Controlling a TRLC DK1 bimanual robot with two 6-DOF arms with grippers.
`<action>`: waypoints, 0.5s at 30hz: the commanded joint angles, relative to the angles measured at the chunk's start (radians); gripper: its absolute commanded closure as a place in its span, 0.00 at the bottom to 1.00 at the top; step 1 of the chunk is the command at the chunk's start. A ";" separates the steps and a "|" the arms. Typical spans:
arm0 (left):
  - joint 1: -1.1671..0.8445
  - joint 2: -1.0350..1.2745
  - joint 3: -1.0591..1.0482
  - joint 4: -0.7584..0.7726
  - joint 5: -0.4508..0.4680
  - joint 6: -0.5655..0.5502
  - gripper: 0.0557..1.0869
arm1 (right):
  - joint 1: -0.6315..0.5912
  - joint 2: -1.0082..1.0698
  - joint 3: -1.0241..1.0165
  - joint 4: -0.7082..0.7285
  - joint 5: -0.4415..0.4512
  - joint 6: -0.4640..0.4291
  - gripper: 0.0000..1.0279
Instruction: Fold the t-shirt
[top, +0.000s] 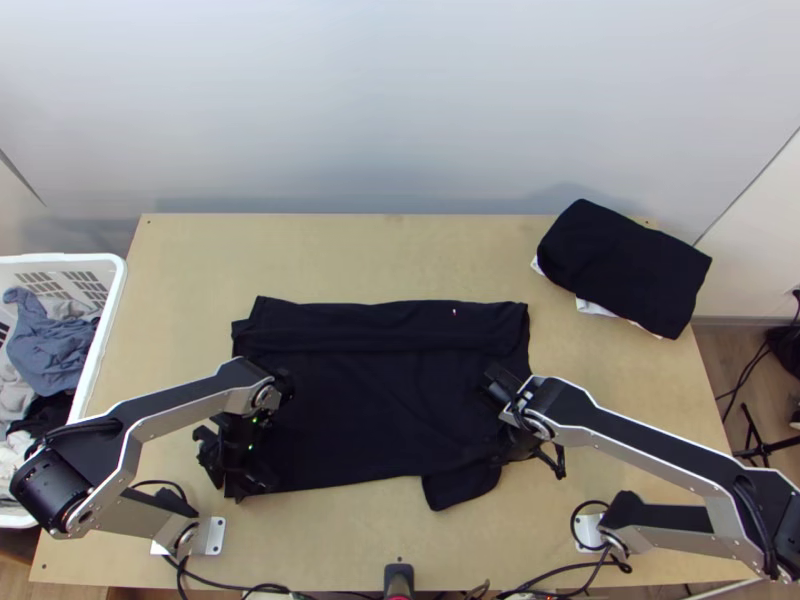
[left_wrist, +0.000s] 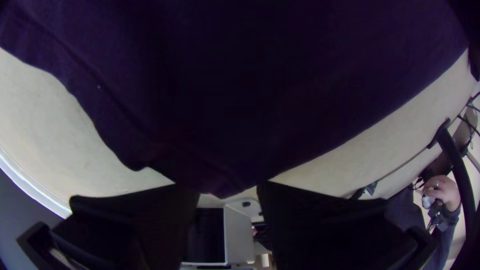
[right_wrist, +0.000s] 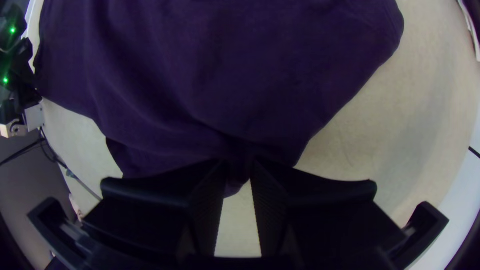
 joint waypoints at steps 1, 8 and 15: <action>-0.013 -0.009 -0.009 0.065 0.005 0.004 0.79 | 0.000 0.003 -0.002 0.002 -0.003 -0.001 0.77; -0.010 -0.027 0.000 0.085 0.005 0.004 0.96 | 0.003 -0.002 -0.006 0.001 -0.006 -0.001 0.78; 0.079 -0.093 0.093 -0.001 0.005 0.041 0.96 | -0.005 -0.097 -0.046 0.007 -0.010 -0.162 0.97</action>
